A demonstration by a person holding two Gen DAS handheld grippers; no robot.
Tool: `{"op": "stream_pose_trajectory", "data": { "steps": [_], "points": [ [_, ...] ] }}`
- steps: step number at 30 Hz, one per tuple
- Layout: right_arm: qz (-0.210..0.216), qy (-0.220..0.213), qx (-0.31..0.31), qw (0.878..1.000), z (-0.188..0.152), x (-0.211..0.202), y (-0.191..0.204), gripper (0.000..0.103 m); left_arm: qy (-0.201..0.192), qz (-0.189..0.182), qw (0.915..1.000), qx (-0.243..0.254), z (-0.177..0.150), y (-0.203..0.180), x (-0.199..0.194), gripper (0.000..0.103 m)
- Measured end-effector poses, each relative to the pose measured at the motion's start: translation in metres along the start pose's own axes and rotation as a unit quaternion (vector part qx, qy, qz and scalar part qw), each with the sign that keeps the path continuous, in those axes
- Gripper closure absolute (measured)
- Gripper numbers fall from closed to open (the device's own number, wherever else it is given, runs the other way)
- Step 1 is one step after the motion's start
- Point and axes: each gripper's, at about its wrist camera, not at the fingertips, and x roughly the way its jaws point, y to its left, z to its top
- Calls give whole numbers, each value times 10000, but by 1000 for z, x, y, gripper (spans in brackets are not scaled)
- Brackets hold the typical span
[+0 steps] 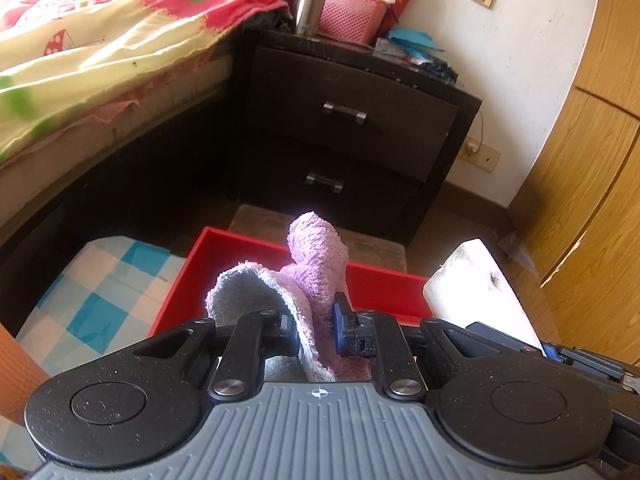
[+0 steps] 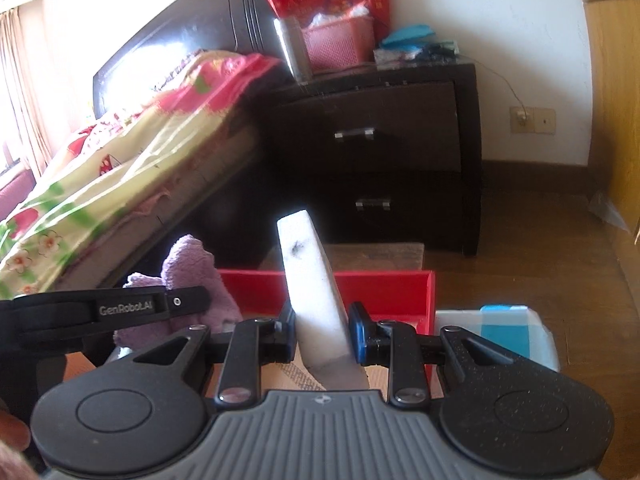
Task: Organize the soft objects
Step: 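Open the left tool to drop the towel while the right tool releases the block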
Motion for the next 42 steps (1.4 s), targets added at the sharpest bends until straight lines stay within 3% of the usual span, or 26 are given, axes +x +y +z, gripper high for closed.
{"op": "stream_pose_trajectory", "data": {
  "steps": [10, 14, 16, 18, 19, 22, 31, 35, 38, 42],
  "points": [
    [-268, 367, -218, 9987, -10, 34, -4, 98, 226, 157, 9996, 100, -9, 4, 21, 83],
    [-386, 475, -275, 9977, -13, 39, -5, 98, 263, 231, 9992, 210, -12, 0, 25, 74],
    [-466, 463, -300, 9974, -13, 40, -5, 97, 277, 283, 9990, 216, -14, 0, 26, 61],
    [-525, 445, -372, 9969, -14, 40, -3, 95, 248, 328, 9989, 238, -15, 0, 25, 55],
    [-578, 416, -395, 9967, -14, 39, -3, 91, 241, 342, 9988, 244, -15, 0, 24, 48],
    [-721, 310, -497, 9957, -14, 38, -2, 73, 180, 382, 9987, 272, -14, -1, 21, 42],
    [-1298, -185, -1106, 9852, -13, 17, 14, 64, -40, 475, 9977, 486, -17, -12, -3, 31],
    [-1503, -516, -1482, 9761, -12, -10, 25, 62, -259, 511, 9964, 627, -21, -17, -28, 28],
    [-1596, -707, -1694, 9700, -15, -35, 33, 53, -370, 477, 9957, 696, -24, -21, -47, 26],
    [-1579, -846, -1713, 9688, -22, -66, 40, 52, -490, 318, 9954, 761, -31, -28, -74, 24]
  ]
}}
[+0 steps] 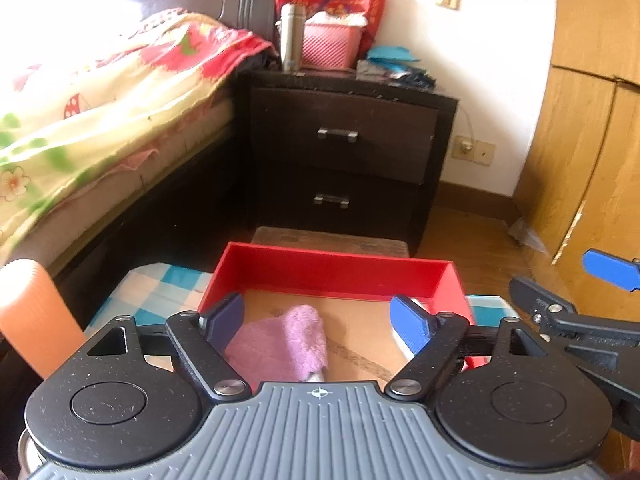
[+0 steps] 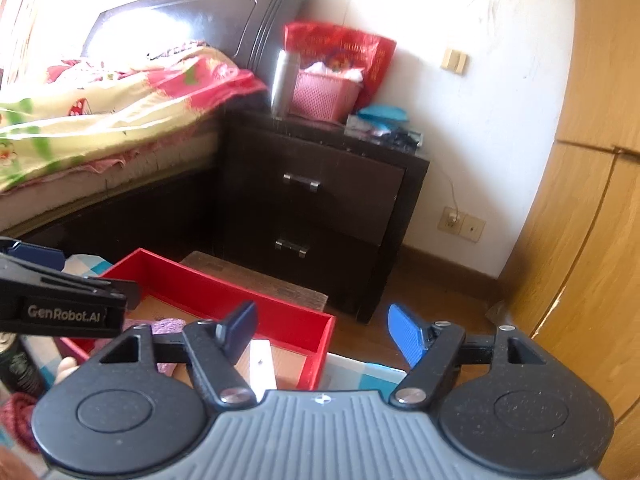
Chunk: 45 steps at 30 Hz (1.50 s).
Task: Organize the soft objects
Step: 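Open the left tool to drop the towel while the right tool releases the block, then move both open tools back toward the remaining items on the table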
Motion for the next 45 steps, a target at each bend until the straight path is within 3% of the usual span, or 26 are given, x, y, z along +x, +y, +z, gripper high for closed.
{"op": "stream_pose_trajectory", "data": {
  "steps": [10, 17, 28, 42, 45],
  "points": [
    [100, -145, 329, 9993, -23, -73, -1, 50, -175, -3, 9991, 392, -23, -6, -56, 13],
    [175, 125, 382, 9990, -44, -88, 2, 50, -15, 213, 9974, 693, -49, 0, -71, 11],
    [440, 324, 365, 9978, -57, -92, 18, 50, 275, 478, 9960, 704, -71, 18, -76, 9],
    [700, 942, 484, 9919, -80, -80, 9, 50, 1199, 396, 9916, 284, -113, 61, -66, 8],
    [815, 1052, 540, 9896, -82, -79, 8, 50, 1477, 279, 9886, -85, -124, 73, -68, 8]
  ]
}}
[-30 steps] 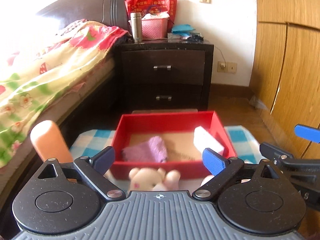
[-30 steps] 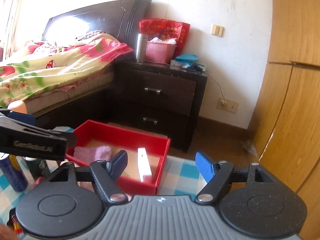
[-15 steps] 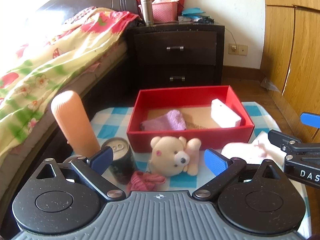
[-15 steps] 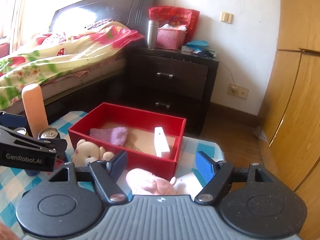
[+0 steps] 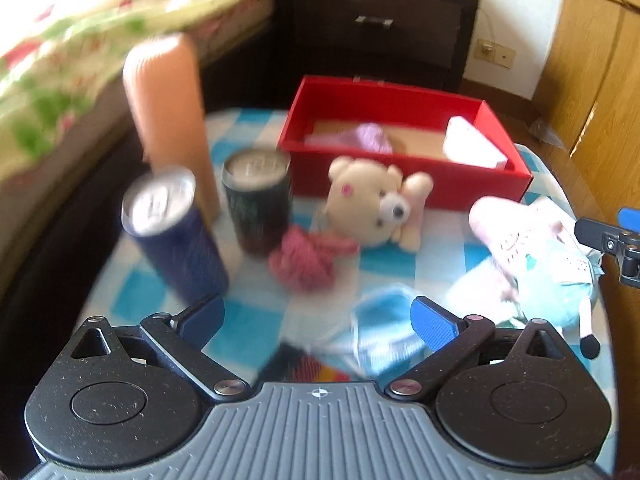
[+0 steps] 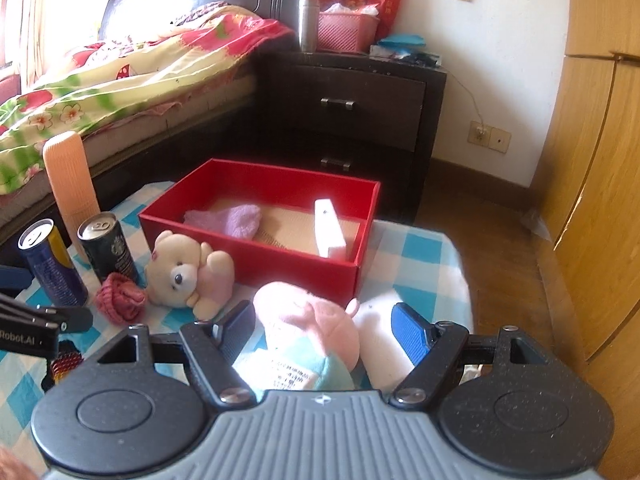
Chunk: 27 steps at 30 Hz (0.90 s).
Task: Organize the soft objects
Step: 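Move both open tools back toward the remaining items on the table, then close the left tool on the striped knitted hat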
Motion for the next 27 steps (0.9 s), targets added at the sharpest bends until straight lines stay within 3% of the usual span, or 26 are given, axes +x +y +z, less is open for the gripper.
{"op": "stream_pose_trajectory", "data": {
  "steps": [3, 5, 8, 14, 17, 20, 21, 22, 24, 27],
  "points": [
    [163, 70, 70, 9998, 0, 0, -2, 50, 371, -72, 9981, -482, -10, 16, 8, 8],
    [163, 48, 38, 9998, -1, -1, -1, 50, 530, 86, 9966, -628, -15, 23, 17, 8],
    [230, 35, 58, 9997, 1, -3, -1, 50, 701, 339, 9955, -536, -18, 21, 32, 8],
    [202, 67, 232, 9995, 1, -3, -15, 50, 1141, 182, 9928, -310, -29, 2, 56, 8],
    [157, 140, 302, 9993, -2, -1, -24, 50, 1232, 139, 9921, -173, -37, -4, 62, 13],
    [175, 227, 279, 9992, -5, 1, -30, 50, 1049, 175, 9943, 32, -39, -6, 55, 34],
    [184, 262, 255, 9992, -6, 2, -31, 50, 1008, 149, 9948, 2, -38, -5, 51, 53],
    [193, 298, 240, 9991, -7, 4, -33, 50, 1014, 77, 9948, -45, -37, -3, 48, 63],
    [172, 355, 253, 9989, -8, 5, -37, 50, 1053, -157, 9942, -157, -34, -2, 43, 72],
    [80, 349, 395, 9986, -7, 4, -48, 50, 958, -389, 9944, -203, -28, 0, 31, 73]
  ]
}}
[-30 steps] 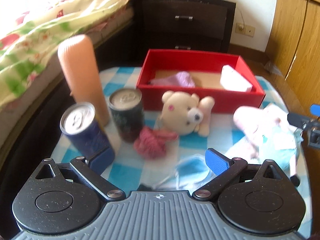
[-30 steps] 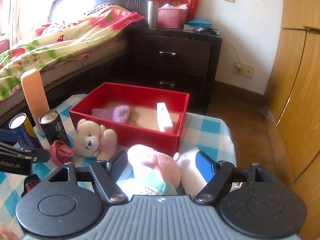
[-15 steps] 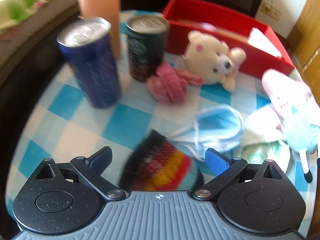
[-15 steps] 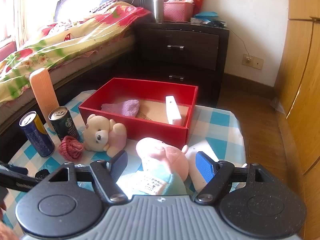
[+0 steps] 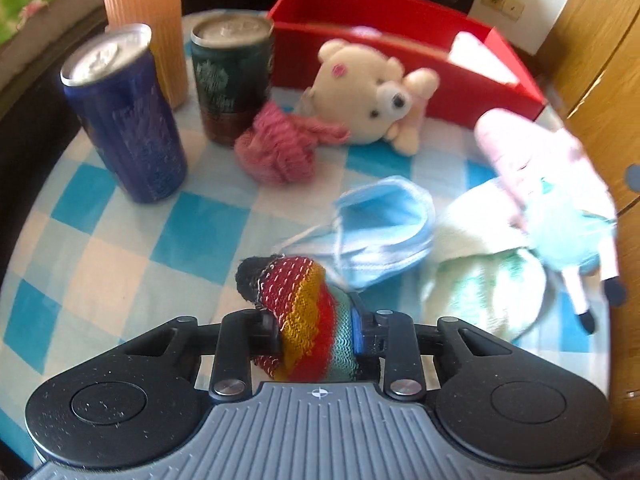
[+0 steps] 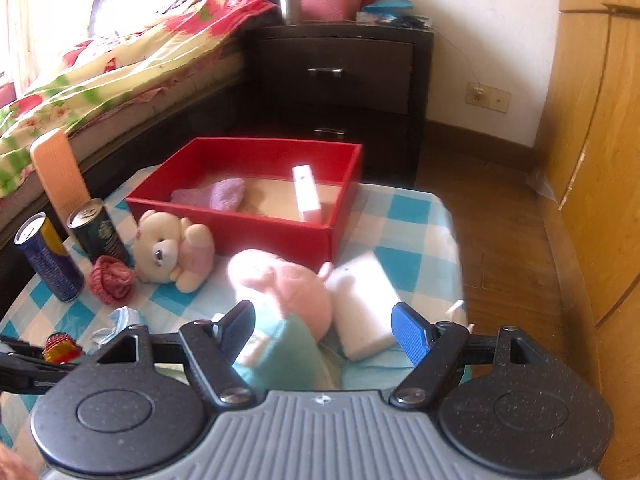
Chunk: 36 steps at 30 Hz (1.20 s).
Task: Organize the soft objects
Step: 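Close the left tool on the striped knitted hat, then grasp the pink pig plush by its body with the right tool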
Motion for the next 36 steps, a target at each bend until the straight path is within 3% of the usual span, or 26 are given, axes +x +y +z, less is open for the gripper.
{"op": "stream_pose_trajectory", "data": {
  "steps": [4, 7, 13, 20, 24, 26, 28, 36],
  "points": [
    [-46, 105, 282, 9995, 3, 5, -13, 50, -306, -334, 9990, -59, 7, -2, -22, 73],
    [168, 243, 353, 9989, 4, 12, -9, 49, -460, -407, 9981, 66, 12, -11, -31, 73],
    [275, 542, 118, 9981, 13, 37, 13, 41, -419, -574, 9973, 172, 17, -26, -28, 73],
    [294, 990, 143, 9945, 15, 74, 23, 41, -404, -643, 9968, 261, 20, -30, -24, 73],
    [556, 1432, 309, 9876, 6, 94, 24, 41, -359, -640, 9969, 272, 21, -31, -21, 72],
    [617, 1639, 431, 9836, -2, 105, 24, 41, -358, -627, 9968, 329, 20, -33, -20, 72],
    [675, 1781, 592, 9799, -7, 112, 22, 50, -377, -609, 9966, 401, 20, -35, -21, 71],
    [1236, 1284, 581, 9823, 5, 58, 27, 53, -501, -546, 9962, 467, 21, -39, -25, 69]
  ]
}}
